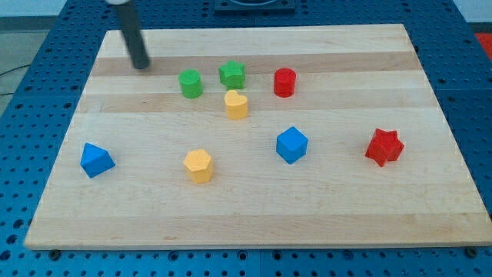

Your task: Push the blue triangle parallel to the left of the yellow hexagon

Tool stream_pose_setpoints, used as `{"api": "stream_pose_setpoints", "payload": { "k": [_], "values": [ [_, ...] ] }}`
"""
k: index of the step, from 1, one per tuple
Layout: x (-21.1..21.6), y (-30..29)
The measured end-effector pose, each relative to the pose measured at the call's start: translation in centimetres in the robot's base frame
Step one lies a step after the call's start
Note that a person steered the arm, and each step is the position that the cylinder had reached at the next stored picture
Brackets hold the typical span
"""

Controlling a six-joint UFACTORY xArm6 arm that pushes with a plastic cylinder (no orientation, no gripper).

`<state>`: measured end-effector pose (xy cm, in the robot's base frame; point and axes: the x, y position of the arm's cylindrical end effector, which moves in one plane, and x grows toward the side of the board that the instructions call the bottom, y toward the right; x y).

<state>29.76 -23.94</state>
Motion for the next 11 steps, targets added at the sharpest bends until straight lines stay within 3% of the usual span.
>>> {"api": "stream_pose_setpoints", "payload": {
  "k": [2,3,8,10,11],
  "values": [
    [14.1,-3.4],
    [17.9,-5.3],
    [22.8,7.1],
    [32.1,7.4],
    [30.6,10.7]
  ]
}}
